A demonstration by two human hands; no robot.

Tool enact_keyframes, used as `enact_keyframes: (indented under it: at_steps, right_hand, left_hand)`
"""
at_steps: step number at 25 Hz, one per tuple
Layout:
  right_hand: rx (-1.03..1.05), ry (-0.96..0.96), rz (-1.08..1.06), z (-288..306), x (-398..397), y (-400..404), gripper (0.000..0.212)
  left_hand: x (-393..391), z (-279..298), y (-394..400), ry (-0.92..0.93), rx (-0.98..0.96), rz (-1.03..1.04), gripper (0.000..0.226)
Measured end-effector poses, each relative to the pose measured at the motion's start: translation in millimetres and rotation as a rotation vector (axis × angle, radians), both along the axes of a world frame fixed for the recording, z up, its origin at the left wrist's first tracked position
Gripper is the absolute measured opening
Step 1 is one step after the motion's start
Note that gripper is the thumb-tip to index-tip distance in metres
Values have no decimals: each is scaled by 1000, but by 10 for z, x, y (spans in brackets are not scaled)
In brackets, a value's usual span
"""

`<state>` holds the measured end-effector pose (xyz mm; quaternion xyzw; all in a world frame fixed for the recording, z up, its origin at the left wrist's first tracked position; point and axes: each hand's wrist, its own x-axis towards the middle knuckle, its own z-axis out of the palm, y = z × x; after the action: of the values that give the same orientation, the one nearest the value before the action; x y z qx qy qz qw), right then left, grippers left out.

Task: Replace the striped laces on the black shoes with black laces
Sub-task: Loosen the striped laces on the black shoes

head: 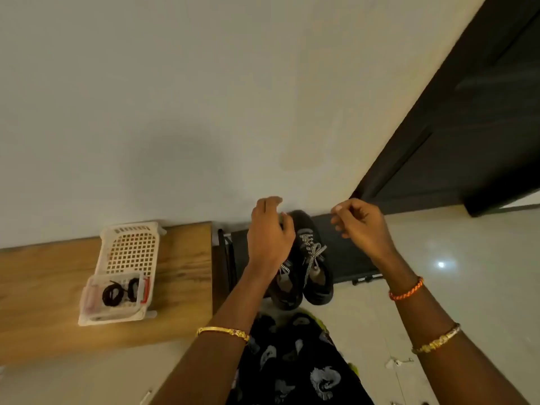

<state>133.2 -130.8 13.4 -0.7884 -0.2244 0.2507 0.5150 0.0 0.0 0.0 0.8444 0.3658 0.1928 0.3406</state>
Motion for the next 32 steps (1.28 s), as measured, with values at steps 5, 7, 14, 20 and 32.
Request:
enact_keyframes:
  at_steps: [5,7,14,20,32]
  right_hand:
    - [-372,178,125,-1610,231,-1,12]
    - [-379,82,257,-2050,266,3,30]
    - [-366,-317,780,-2867,412,-8,38]
    - [-243,-118,754,-2798,589,55,34]
    - [251,84,102,-3283,319,-59,11]
  left_hand:
    - [-114,-1417,-102,327,-186,-110,23]
    - [-123,-1879,-154,316,-197,-140,20]
    - [111,-2908,-22,159,92,-151,18]
    - [225,-2925,-90,217,133,-364,21]
    - [293,-3062,-484,13,75,-163,36]
